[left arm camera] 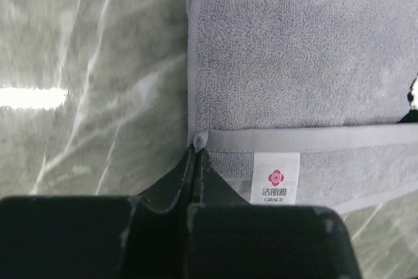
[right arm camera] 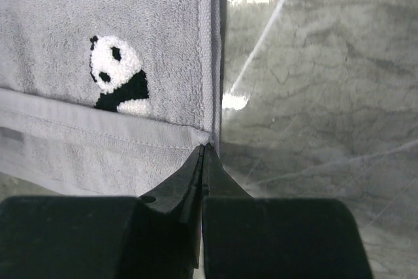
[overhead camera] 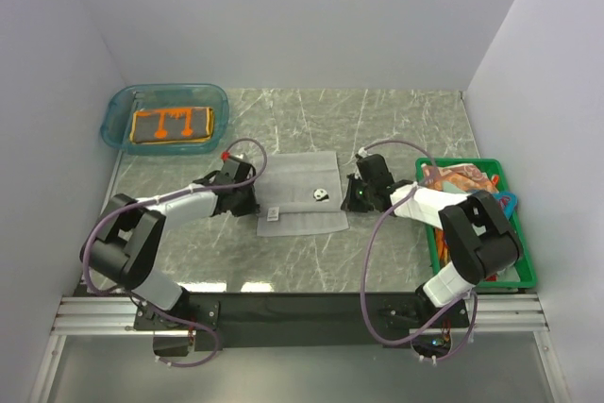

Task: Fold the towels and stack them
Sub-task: Fold the towel

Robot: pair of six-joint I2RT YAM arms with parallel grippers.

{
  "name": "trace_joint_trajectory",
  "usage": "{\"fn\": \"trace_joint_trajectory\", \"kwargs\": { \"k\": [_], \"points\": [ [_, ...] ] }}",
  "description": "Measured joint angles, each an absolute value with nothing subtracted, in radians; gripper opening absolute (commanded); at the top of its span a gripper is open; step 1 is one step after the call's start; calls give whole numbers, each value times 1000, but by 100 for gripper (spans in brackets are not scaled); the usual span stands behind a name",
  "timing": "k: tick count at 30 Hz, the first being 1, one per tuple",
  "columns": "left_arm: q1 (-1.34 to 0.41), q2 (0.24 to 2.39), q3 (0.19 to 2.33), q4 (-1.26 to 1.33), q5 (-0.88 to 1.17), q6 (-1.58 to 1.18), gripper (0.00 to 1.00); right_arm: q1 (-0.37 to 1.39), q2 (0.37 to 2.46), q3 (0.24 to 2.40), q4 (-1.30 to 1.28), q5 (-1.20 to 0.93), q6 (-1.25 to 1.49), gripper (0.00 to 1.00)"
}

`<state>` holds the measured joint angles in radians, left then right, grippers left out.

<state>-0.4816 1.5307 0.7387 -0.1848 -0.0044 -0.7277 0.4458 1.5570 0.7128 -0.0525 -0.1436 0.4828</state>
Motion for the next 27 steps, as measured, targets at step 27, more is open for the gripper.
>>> {"fn": "trace_joint_trajectory", "kwargs": {
  "k": [27],
  "points": [
    [-445, 1551, 945, -323, -124, -692, 1, 438, 1532, 866, -141, -66, 474, 0]
  ]
}}
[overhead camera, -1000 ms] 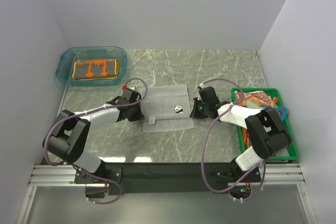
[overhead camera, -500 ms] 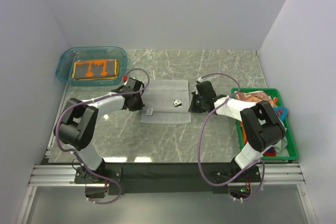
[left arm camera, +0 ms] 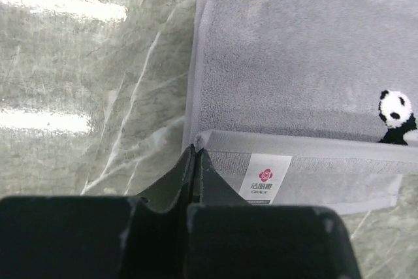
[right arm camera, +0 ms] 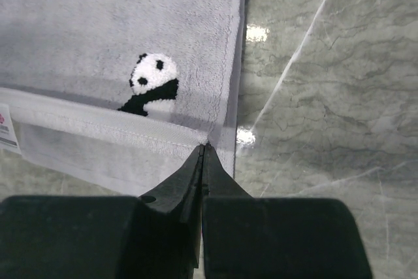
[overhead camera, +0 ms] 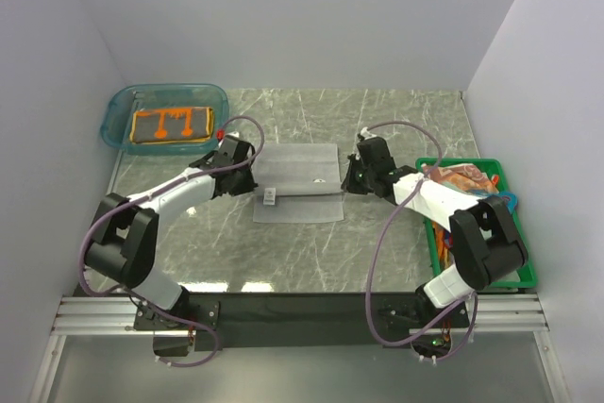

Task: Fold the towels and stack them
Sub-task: Fold the towel

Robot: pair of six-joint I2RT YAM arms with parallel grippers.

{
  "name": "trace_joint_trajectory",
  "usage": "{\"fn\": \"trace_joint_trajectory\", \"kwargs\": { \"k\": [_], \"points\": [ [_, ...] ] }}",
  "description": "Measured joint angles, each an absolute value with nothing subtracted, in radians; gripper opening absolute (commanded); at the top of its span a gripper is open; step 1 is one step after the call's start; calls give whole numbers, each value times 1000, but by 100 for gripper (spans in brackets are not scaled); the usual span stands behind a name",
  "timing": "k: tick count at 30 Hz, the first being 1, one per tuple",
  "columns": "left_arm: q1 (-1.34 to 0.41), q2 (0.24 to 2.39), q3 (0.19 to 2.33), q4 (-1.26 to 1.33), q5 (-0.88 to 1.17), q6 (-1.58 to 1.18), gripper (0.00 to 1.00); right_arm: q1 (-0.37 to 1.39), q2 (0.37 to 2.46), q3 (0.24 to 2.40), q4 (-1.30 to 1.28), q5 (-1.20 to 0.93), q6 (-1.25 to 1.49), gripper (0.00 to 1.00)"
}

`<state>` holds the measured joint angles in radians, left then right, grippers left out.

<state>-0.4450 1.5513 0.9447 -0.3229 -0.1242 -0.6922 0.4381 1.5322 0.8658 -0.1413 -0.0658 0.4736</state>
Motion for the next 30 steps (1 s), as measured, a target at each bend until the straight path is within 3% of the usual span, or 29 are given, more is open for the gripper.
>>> {"fn": "trace_joint_trajectory", "kwargs": {
  "k": [14, 30],
  "points": [
    [-492, 1469, 870, -316, -116, -706, 1, 438, 1420, 824, -150, -47, 476, 0],
    [-519, 1546, 783, -241, -101, -745, 1, 438, 1547, 745, -100, -76, 502, 0]
  ]
}}
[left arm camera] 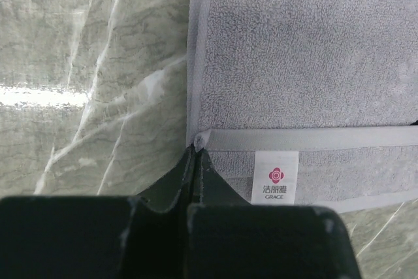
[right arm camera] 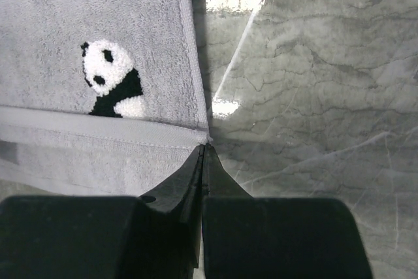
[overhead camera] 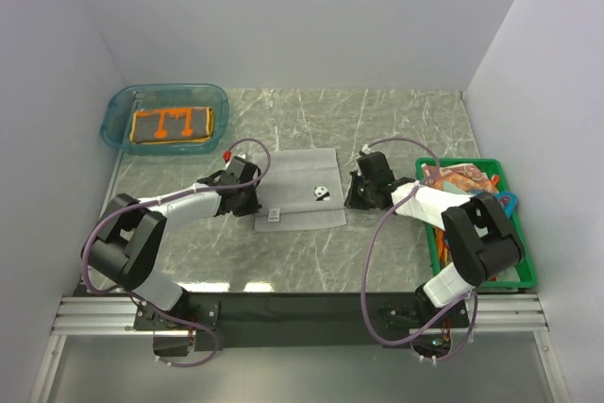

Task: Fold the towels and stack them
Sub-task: Fold the towel

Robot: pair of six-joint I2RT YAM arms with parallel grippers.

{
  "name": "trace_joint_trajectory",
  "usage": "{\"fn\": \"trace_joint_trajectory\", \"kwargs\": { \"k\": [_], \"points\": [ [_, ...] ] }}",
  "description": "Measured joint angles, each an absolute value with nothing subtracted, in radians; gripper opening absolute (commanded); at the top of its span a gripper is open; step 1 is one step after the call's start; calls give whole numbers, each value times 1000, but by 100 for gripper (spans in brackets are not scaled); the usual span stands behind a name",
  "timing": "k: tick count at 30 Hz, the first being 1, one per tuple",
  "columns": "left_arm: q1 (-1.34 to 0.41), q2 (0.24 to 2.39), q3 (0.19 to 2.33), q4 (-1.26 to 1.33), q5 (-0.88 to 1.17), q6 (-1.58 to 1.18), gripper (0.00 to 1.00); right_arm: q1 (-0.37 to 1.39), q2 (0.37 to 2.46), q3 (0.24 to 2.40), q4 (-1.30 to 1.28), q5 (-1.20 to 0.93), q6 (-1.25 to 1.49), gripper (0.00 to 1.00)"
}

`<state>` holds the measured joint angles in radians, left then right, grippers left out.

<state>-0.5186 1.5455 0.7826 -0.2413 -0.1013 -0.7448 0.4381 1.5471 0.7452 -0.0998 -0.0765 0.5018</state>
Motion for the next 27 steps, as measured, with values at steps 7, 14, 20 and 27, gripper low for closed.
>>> {"fn": "trace_joint_trajectory", "kwargs": {
  "k": [7, 14, 20, 27],
  "points": [
    [-521, 1547, 780, -231, -114, -752, 1, 438, 1549, 745, -96, -76, 501, 0],
    [-522, 1546, 791, -251, -130, -753, 1, 438, 1544, 749, -99, -76, 501, 0],
    [-522, 1513, 856, -321, -161, -746, 1, 438, 1493, 787, -138, -68, 496, 0],
    [-524, 1446, 879, -364, -180, -746, 1, 438, 1391, 792, -154, -71, 498, 0]
  ]
}}
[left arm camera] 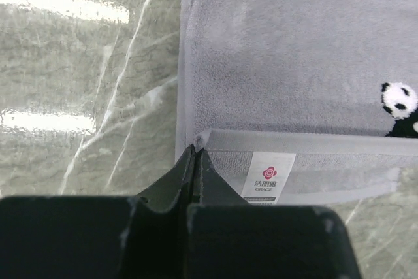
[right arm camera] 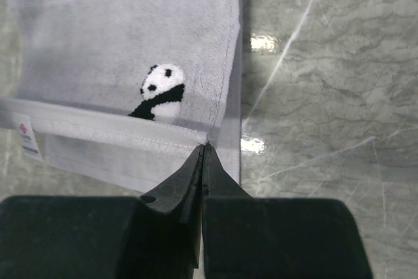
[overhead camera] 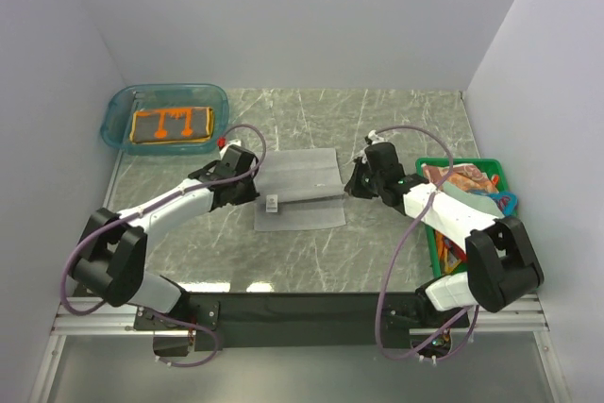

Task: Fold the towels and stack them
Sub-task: Fold the towel

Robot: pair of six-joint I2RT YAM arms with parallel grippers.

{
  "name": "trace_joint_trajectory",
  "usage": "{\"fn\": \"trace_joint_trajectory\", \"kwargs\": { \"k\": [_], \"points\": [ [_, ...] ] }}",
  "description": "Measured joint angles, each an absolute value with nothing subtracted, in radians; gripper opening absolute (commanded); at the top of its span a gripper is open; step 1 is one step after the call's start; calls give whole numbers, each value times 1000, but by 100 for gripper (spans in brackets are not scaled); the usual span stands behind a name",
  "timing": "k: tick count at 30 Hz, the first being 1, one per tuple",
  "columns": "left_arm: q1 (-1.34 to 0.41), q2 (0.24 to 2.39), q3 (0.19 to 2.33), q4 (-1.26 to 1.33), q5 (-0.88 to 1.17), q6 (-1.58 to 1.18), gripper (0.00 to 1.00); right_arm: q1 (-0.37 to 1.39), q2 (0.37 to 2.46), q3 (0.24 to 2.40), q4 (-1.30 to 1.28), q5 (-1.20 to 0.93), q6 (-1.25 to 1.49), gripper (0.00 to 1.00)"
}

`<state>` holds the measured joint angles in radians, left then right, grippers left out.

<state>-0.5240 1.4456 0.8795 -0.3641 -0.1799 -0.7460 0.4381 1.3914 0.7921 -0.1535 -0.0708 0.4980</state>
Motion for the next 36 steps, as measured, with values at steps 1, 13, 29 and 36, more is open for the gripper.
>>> {"fn": "trace_joint_trajectory", "kwargs": {
  "k": [1, 13, 29, 36],
  "points": [
    [-525, 1434, 878, -366, -182, -746, 1, 438, 1382, 789, -152, -74, 500, 0],
    [-545, 1467, 814, -337, -173, -756, 1, 438, 1428, 712, -127, -123, 527, 0],
    [-546, 1542, 785, -271, -179, -795, 1, 438, 1536, 712, -111, -145, 528, 0],
    [-546, 1533, 792, -292, -182, -798, 1, 438, 1518, 719, -129, -142, 521, 0]
  ]
}}
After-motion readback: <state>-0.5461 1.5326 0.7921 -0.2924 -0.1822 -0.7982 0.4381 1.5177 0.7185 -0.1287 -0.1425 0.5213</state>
